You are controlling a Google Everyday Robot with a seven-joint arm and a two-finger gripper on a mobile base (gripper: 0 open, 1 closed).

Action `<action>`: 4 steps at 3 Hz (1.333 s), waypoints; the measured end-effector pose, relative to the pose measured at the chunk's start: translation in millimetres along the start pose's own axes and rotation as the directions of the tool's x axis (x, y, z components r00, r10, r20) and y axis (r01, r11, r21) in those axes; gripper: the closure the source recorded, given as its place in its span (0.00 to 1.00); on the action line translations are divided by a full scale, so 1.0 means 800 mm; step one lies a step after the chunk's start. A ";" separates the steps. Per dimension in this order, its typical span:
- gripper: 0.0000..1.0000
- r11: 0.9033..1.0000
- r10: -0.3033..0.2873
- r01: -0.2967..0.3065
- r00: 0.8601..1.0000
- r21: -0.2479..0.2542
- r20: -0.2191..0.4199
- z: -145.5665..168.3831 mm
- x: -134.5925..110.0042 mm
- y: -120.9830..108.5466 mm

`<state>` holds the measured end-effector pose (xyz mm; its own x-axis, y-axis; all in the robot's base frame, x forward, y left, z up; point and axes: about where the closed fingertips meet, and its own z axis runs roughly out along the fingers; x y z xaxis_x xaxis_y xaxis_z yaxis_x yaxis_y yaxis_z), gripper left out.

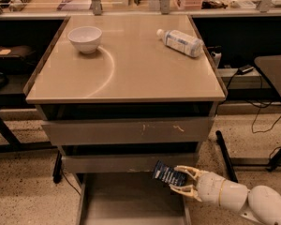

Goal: Pick rxbar blueberry from bottom drawer and place on counter

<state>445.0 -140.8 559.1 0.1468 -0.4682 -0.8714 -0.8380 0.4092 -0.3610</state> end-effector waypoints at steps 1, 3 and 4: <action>1.00 0.989 -0.146 0.147 0.989 0.028 -0.023 -0.020 -0.068 -0.022; 1.00 0.900 -0.435 0.435 0.899 -0.015 -0.054 -0.055 -0.275 -0.086; 1.00 0.900 -0.435 0.435 0.899 -0.015 -0.054 -0.055 -0.275 -0.086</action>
Offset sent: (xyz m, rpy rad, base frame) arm -0.0014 0.0536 0.2684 -0.4138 -0.4188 0.1480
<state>447.2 -100.4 790.3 0.4682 -0.6413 -0.6079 -0.6982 0.1532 -0.6993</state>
